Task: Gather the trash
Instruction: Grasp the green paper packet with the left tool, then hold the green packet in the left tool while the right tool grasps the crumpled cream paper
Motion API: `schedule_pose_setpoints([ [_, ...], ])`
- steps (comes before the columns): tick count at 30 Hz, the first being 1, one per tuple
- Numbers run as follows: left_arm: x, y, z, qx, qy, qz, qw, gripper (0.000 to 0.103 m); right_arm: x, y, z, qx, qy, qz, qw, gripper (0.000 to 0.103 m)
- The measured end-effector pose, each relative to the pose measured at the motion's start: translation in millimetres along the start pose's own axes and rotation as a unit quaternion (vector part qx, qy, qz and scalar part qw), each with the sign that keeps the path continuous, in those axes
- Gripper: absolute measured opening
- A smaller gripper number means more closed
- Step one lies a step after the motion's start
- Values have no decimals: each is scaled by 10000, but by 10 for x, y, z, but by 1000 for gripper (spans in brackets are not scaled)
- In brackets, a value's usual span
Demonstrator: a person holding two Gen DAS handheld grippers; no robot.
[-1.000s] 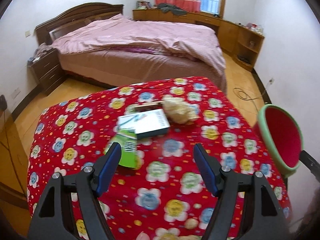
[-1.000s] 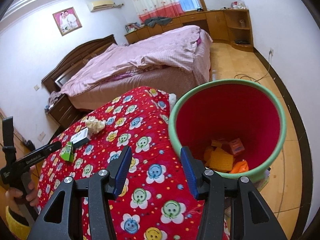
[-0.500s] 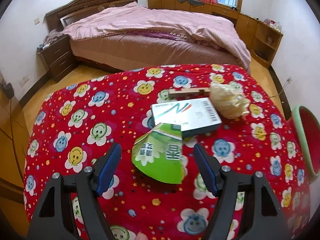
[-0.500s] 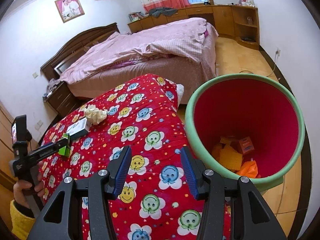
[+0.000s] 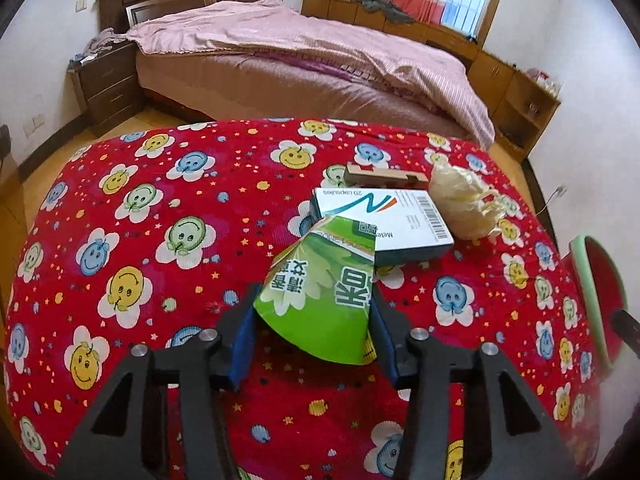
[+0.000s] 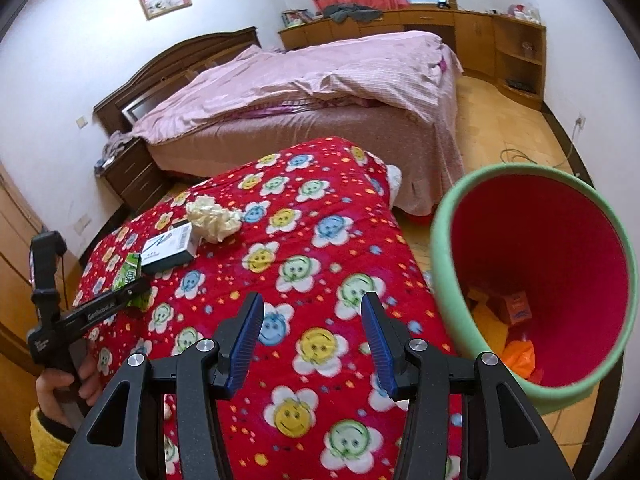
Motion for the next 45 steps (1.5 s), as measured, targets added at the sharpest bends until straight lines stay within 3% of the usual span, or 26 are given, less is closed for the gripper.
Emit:
schedule_pose_setpoints([
  [5,-31,82,142,2,272,-210,9994,49,-126,-210,168,-104,156,36,9998,52],
  [9,-40,98,340,-316,569,-307,9974,49,-220,-441,300,-196,215,86,9995,52],
  [16,-21,82,584,-540,978,-359,9931,49,-340,-876,509,-359,225,182,9989,52],
  [18,-10,69,615,-556,1040,-342,9924,49,-357,-964,547,-384,211,205,9988,61],
  [23,26,25,634,-605,1111,-267,9916,49,-422,-1157,627,-494,193,231,9983,62],
  [34,15,102,473,-232,1180,-239,9925,49,-502,-1602,720,-397,145,379,9984,62],
  [36,6,104,444,-153,1189,-225,9925,49,-489,-1631,719,-351,188,377,9985,50],
  [39,6,87,419,-70,1187,-177,9928,49,-470,-1621,727,-290,292,313,9987,41],
  [45,23,103,396,33,1169,-163,9930,49,-438,-1570,663,-484,181,255,9983,29],
])
Point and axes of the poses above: each gripper's, at about its wrist camera, not at the fingertips, and y roughly against the way its jaws point, z to its left, x to its underside, the point moved 1 cm from there along -y, roughly the way its jaws point, and after that the axes turned 9 degrees about -x, right-handed, at the moved point
